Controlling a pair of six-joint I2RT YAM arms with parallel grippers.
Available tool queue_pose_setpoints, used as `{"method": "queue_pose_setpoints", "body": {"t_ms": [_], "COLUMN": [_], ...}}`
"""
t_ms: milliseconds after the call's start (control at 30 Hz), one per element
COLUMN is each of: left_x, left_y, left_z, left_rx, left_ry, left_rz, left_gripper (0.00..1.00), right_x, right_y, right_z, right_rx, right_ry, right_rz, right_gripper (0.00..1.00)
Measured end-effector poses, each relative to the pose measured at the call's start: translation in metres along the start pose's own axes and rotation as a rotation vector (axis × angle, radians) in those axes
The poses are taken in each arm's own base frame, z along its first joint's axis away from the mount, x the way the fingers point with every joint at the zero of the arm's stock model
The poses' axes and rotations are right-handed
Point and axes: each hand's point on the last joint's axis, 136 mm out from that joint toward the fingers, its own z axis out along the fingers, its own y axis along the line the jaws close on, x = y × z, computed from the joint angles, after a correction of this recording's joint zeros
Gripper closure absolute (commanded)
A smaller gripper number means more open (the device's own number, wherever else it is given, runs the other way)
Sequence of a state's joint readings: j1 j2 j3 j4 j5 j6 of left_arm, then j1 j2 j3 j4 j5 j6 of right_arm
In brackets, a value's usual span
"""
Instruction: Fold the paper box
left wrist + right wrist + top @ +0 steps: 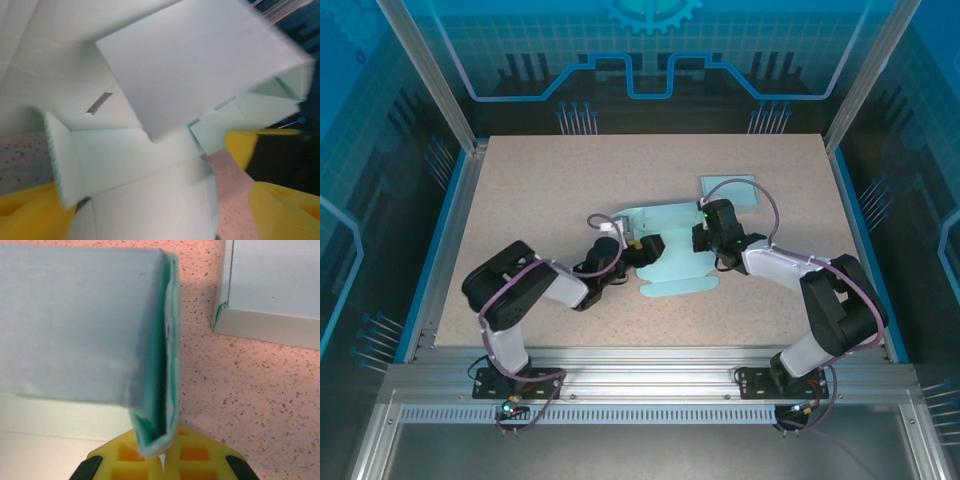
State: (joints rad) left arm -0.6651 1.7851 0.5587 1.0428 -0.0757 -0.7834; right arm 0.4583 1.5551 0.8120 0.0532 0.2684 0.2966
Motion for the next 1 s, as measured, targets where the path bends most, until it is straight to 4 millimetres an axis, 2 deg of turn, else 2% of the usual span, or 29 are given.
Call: {"method": "queue_pose_setpoints", "body": {"t_ms": [267,367,433,500,600,767,833,1000], "left_x": [-0.029,-0.041,-0.052,-0.062,-0.074,-0.101,-0.109,-0.119], "left_y": [-0.069,-0.085,-0.085,-0.076,-0.050,0.021,0.043,0.077], "left_z": [-0.061,-0.084,-0.098,-0.111,-0.129,-0.152,-0.160,-0.164], "left_rx": [0.126,0.134,0.097,0.023,-0.129,-0.416,-0.497,-0.617], "left_ry": [-0.044,-0.071,-0.103,-0.141,-0.185,-0.237,-0.251,-0.240], "left_rz": [0.065,0.093,0.107,0.121,0.144,0.130,0.116,0.108], "left_gripper": [0.04,0.04,0.05,0.04,0.06,0.14,0.18,0.25], "right_x": [0.000,0.000,0.001,0.001,0.001,0.003,0.005,0.006], "right_y": [0.000,0.000,0.001,0.002,0.003,0.005,0.006,0.007], "right_z": [0.000,0.000,0.000,0.000,0.000,-0.001,-0.001,-0.003], "right_rx": [0.000,0.000,-0.007,-0.012,-0.017,-0.034,-0.039,-0.047], "right_ry": [0.000,0.000,0.002,0.003,0.004,0.004,0.003,-0.001], "right_rz": [0.000,0.000,0.000,0.000,0.000,0.000,0.000,0.001], "right_gripper": [1.00,1.00,1.00,1.00,1.00,1.00,1.00,1.00]}}
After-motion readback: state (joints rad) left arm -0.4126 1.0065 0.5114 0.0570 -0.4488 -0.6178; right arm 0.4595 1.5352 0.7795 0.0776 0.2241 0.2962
